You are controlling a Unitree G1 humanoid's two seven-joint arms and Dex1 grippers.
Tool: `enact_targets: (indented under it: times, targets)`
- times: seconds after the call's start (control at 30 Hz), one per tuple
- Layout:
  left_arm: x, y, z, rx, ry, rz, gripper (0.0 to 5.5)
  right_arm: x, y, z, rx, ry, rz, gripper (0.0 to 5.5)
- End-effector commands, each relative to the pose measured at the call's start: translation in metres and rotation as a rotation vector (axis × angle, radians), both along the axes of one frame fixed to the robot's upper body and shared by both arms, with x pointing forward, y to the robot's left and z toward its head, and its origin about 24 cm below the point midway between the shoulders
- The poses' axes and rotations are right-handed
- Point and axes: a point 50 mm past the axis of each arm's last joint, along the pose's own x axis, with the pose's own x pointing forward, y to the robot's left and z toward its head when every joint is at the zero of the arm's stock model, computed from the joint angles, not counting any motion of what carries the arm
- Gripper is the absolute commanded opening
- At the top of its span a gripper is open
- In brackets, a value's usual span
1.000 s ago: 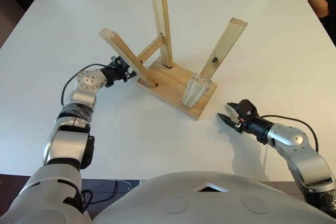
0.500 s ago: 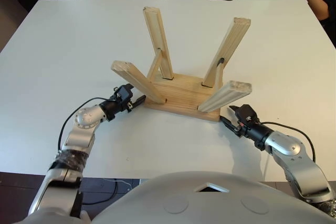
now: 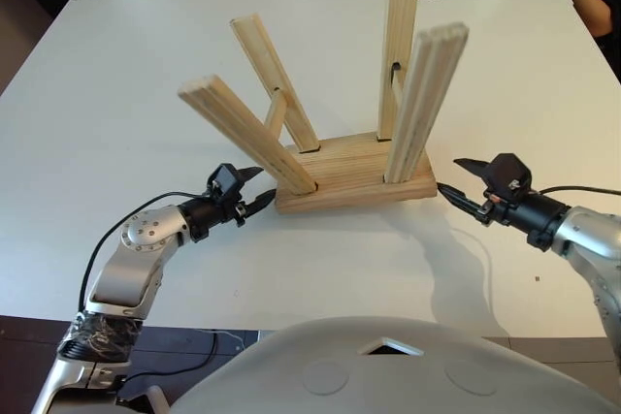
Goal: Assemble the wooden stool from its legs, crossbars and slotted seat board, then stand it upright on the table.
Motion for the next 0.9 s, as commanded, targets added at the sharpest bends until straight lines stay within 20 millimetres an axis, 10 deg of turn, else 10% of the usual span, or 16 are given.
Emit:
enact_targets:
  times: [0.03,0.9]
  targets:
    - [0.006,-0.023,0.043,-0.178,-0.091,-0.16,2.8,-0.01,0.021,0.006,0.087,0.022,0.188,2.7]
    - [-0.003,-0.005,0.085,-0.171,0.004,-0.376,2.8,-0.021,0.027,0.051,0.186,-0.053,0.291,2.7]
